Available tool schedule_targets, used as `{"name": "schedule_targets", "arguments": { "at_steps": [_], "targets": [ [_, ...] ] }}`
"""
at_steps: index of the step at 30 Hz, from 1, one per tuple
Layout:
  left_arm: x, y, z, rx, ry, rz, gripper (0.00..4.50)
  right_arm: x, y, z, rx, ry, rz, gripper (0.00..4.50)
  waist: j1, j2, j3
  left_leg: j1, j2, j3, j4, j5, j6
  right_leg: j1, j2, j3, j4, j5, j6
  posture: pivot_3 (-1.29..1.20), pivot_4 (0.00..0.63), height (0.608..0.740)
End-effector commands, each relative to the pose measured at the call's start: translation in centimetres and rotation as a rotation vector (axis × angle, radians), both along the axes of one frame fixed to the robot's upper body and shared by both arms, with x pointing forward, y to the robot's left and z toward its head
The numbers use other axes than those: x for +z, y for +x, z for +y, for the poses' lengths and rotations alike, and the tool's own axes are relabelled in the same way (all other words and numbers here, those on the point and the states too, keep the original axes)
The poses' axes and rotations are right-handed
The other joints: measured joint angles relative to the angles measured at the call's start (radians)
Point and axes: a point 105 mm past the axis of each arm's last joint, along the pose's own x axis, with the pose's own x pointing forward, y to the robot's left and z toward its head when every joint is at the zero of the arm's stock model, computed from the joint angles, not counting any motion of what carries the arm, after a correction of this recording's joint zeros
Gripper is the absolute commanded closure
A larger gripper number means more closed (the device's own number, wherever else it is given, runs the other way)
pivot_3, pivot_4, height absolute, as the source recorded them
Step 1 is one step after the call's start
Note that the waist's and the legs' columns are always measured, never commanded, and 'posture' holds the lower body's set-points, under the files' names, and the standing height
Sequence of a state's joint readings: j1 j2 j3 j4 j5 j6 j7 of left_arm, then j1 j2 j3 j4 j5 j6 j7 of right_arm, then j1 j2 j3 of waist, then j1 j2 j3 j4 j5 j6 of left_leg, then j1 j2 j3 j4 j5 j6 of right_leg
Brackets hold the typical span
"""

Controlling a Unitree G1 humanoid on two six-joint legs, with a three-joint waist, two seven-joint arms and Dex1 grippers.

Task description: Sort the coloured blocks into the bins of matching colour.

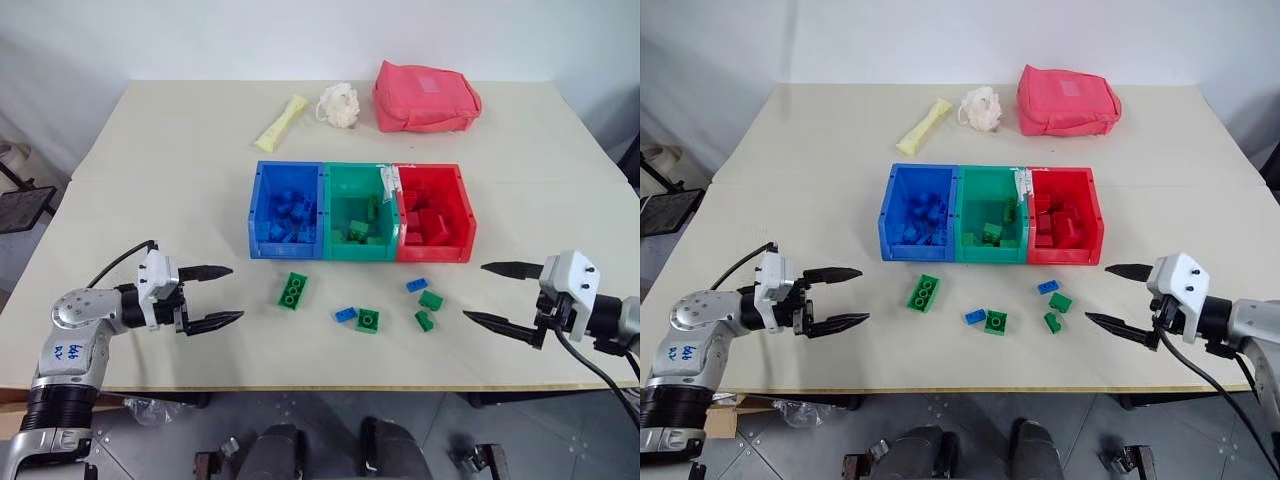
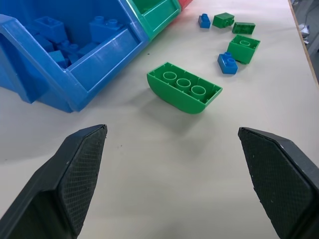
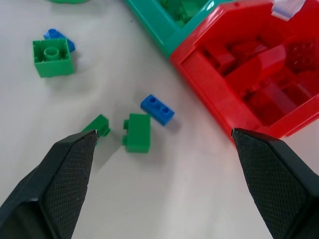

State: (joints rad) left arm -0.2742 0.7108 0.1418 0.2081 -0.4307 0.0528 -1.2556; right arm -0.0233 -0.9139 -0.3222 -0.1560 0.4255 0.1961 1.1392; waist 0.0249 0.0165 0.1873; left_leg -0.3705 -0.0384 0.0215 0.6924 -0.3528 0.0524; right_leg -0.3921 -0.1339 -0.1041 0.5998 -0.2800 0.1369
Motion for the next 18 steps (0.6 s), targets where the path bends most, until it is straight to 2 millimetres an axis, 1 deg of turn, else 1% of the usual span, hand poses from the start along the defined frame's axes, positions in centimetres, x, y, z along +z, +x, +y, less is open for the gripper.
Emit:
{"name": "schedule_targets", "arguments": {
  "at_steps": [1,2,3,4,6,8,12,14,16,18],
  "targets": [
    [1.1,0.2,-0.5,-0.015,-0.011,-0.035,0.02,1.5,-0.1,0.2,0.009,0.004,-0.057,0.0,0.0,0.0,0.0,0.0,0.0,0.0,0.0,0.0,0.0,0.0,0.0,0.0,0.0,0.0,0.0,0.0,0.15,0.74],
    [1.1,0.5,-0.5,0.008,-0.011,-0.03,0.02,1.7,0.0,0.4,0.002,0.023,-0.051,0.0,0.0,0.0,0.0,0.0,0.0,0.0,0.0,0.0,0.0,0.0,0.0,0.0,0.0,0.0,0.0,0.0,0.15,0.74],
    [1.3,0.7,-0.8,0.015,-0.04,-0.01,0.02,1.5,0.0,0.5,0.003,0.021,-0.006,0.0,-0.001,0.0,0.0,0.0,0.0,0.0,0.0,0.0,0.0,0.0,0.0,0.0,0.0,0.0,0.0,0.0,0.15,0.74],
    [1.6,0.7,-1.1,0.008,-0.063,-0.014,0.02,1.4,0.2,0.4,-0.018,0.018,0.001,0.0,-0.001,0.0,0.0,0.0,0.0,0.0,0.0,0.0,0.0,0.0,0.0,0.0,0.0,0.0,0.0,0.0,0.15,0.74],
    [1.9,0.6,-1.6,0.003,-0.084,-0.003,0.02,1.0,0.0,-0.2,-0.046,-0.012,0.04,0.0,0.0,0.0,0.0,0.0,0.0,0.0,0.0,0.0,0.0,0.0,0.0,0.0,0.0,0.0,0.0,0.0,0.15,0.74],
    [1.9,0.2,-1.9,-0.019,-0.086,0.014,0.02,0.7,-0.7,-0.8,-0.056,-0.034,0.073,0.0,0.001,0.0,0.0,0.0,0.0,0.0,0.0,0.0,0.0,0.0,0.0,0.0,0.0,0.0,0.0,0.0,0.15,0.74],
    [1.5,-0.6,-1.9,-0.074,-0.071,0.028,0.02,0.9,-2.1,-3.4,-0.146,-0.094,0.117,0.0,0.002,0.0,0.0,-0.001,0.0,-0.002,0.0,0.0,0.0,0.0,0.0,0.0,0.0,0.0,0.0,0.0,0.15,0.74],
    [1.2,-1.3,-1.7,-0.103,-0.068,0.038,0.02,0.5,-3.2,-4.6,-0.184,-0.155,0.167,0.0,0.002,0.0,0.0,-0.001,-0.001,0.0,0.0,0.0,0.0,0.0,0.0,0.0,-0.001,0.0,0.0,0.0,0.15,0.74],
    [1.1,-1.7,-1.5,-0.108,-0.071,0.044,0.02,0.3,-4.0,-5.1,-0.197,-0.19,0.203,0.0,0.001,0.0,0.0,0.0,0.0,0.0,0.0,0.0,0.0,0.001,0.0,0.0,-0.001,0.0,0.0,0.0,0.15,0.74],
    [0.9,-1.9,-1.4,-0.101,-0.071,0.051,0.02,0.0,-4.1,-5.2,-0.204,-0.242,0.232,0.0,0.001,0.0,0.0,0.0,0.001,0.0,0.0,0.0,0.0,0.002,0.0,0.001,-0.003,0.0,0.0,0.0,0.15,0.74]
  ]
}}
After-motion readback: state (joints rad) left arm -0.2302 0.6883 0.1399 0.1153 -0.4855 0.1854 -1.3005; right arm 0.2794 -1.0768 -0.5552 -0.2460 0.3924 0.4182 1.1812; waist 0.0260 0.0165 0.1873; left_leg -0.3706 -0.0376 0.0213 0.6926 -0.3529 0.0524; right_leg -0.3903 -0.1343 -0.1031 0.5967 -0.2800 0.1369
